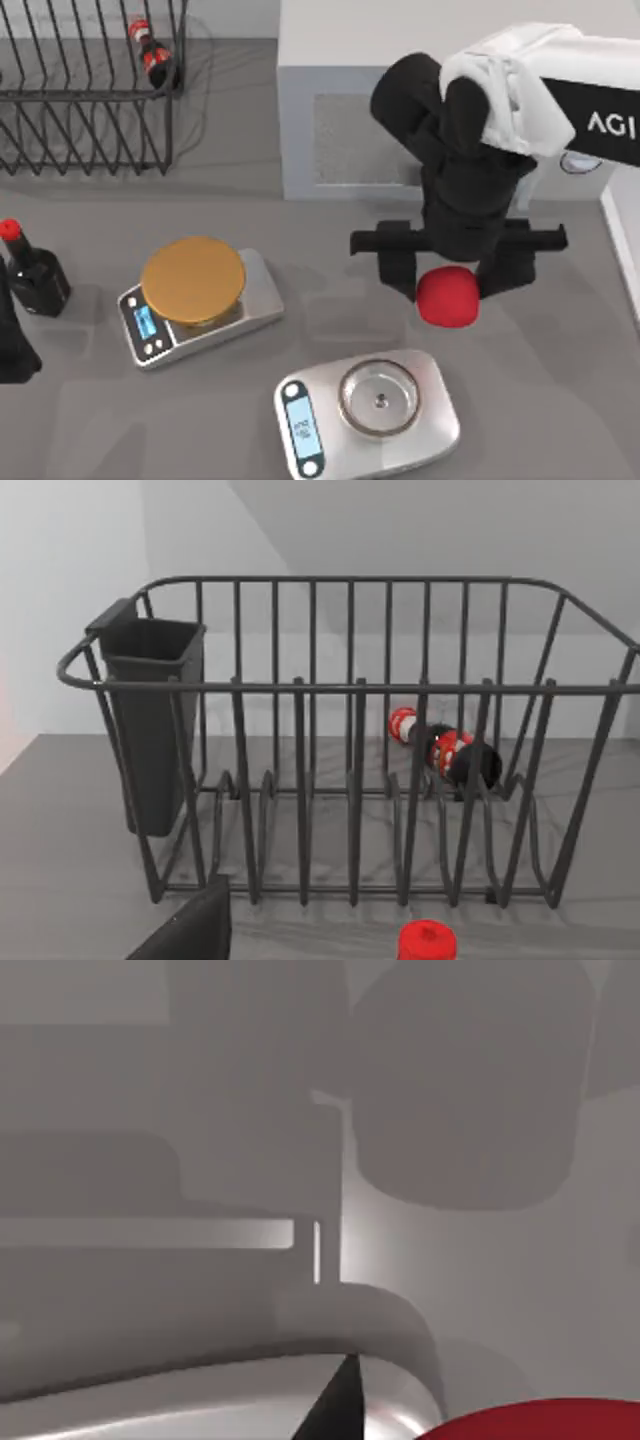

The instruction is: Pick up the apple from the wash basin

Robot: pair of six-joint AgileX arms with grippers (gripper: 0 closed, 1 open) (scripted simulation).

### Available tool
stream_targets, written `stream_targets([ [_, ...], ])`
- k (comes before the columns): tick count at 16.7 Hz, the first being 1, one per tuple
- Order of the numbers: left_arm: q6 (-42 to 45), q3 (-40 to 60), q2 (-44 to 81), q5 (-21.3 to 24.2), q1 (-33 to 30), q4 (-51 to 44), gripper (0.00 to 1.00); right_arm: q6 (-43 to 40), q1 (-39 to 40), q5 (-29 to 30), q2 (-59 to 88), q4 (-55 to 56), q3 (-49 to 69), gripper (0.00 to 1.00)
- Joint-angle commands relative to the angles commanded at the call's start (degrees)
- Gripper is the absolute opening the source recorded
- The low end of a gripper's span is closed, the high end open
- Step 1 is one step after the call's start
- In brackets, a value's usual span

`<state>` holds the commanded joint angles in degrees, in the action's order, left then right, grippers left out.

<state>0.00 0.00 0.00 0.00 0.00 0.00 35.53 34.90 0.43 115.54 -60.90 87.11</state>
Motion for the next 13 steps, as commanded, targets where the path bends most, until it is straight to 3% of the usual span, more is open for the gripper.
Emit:
stream_targets([
  [6,0.0,0.0,0.0,0.0,0.0,0.0,1.00,-1.4,-1.8,-0.3,1.0,2.4,-2.1,0.00],
  [13,0.0,0.0,0.0,0.0,0.0,0.0,1.00,-1.4,-1.8,-0.3,1.0,2.4,-2.1,0.53],
])
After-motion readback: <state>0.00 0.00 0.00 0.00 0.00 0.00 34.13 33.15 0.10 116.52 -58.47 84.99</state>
